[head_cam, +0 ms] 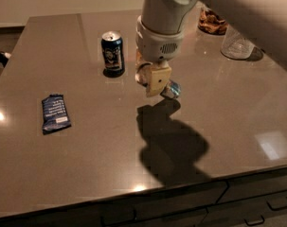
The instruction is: Knock redbull can over
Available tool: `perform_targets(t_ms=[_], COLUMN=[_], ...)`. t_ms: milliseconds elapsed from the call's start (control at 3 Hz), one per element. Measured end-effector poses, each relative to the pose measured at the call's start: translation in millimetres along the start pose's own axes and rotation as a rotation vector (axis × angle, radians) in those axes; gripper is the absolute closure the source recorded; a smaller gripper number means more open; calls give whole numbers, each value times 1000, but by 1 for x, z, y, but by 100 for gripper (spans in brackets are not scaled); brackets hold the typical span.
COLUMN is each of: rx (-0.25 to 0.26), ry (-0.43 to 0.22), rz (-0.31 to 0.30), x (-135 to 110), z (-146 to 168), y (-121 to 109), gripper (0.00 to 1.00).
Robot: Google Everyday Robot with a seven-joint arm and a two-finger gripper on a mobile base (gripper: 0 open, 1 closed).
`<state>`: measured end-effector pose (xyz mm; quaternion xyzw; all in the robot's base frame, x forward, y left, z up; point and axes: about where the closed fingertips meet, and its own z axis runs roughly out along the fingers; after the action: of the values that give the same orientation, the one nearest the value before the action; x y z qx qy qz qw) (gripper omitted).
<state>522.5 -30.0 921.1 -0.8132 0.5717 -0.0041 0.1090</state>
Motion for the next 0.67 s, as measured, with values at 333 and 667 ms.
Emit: perform_targets(t_ms=[333, 667], rx=[-42, -88], ry=[12, 16], rz=[-26, -52], x=[-3, -7], z=[16, 31], y=[7, 16], gripper=[50, 21])
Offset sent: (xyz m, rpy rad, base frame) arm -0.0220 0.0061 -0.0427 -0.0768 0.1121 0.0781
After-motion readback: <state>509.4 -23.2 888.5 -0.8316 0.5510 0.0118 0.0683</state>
